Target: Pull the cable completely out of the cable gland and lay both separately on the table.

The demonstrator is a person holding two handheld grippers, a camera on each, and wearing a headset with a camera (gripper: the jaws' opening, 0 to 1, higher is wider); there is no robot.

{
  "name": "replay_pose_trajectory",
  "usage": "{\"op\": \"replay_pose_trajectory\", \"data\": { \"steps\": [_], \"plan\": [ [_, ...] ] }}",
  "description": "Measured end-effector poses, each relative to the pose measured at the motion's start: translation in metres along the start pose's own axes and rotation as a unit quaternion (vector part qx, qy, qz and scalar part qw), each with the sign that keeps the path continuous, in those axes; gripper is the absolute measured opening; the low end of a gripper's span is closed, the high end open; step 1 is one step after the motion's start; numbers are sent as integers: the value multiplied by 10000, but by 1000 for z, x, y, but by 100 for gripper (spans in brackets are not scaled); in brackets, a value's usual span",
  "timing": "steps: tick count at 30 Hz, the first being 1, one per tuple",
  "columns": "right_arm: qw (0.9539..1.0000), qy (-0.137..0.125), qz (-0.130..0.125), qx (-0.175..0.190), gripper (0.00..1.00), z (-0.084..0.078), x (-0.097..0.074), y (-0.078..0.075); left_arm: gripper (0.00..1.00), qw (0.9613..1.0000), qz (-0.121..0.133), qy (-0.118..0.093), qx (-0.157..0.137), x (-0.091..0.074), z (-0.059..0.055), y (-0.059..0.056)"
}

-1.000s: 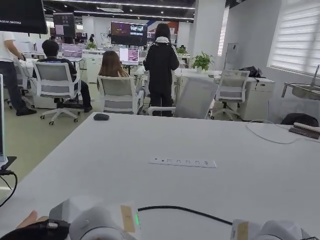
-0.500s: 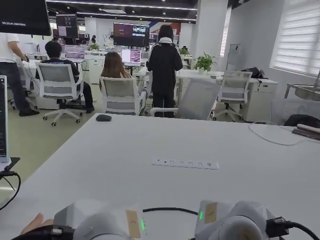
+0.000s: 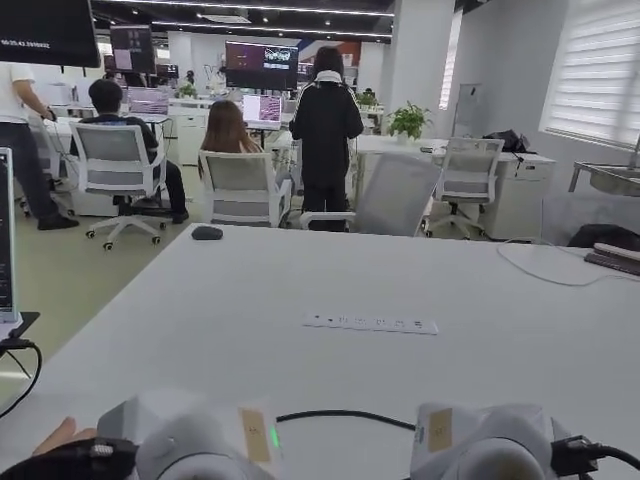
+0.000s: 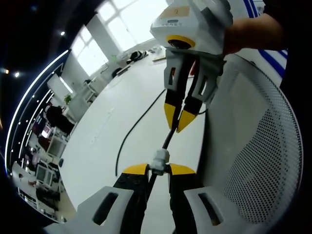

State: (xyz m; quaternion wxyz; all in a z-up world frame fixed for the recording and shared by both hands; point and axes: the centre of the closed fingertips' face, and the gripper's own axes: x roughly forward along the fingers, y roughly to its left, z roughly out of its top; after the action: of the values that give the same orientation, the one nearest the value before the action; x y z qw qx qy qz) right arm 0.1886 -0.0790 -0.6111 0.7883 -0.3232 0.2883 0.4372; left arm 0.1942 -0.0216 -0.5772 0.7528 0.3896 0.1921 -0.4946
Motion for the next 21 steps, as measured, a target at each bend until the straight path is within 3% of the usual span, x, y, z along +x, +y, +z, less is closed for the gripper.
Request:
{"op": "replay_pose_trajectory", "data": {
  "steps": [21],
  "plan": [
    [9988, 377, -188, 259, 3, -38, -9, -8, 16, 9999, 97, 30, -91, -4, -6, 3]
  ]
}}
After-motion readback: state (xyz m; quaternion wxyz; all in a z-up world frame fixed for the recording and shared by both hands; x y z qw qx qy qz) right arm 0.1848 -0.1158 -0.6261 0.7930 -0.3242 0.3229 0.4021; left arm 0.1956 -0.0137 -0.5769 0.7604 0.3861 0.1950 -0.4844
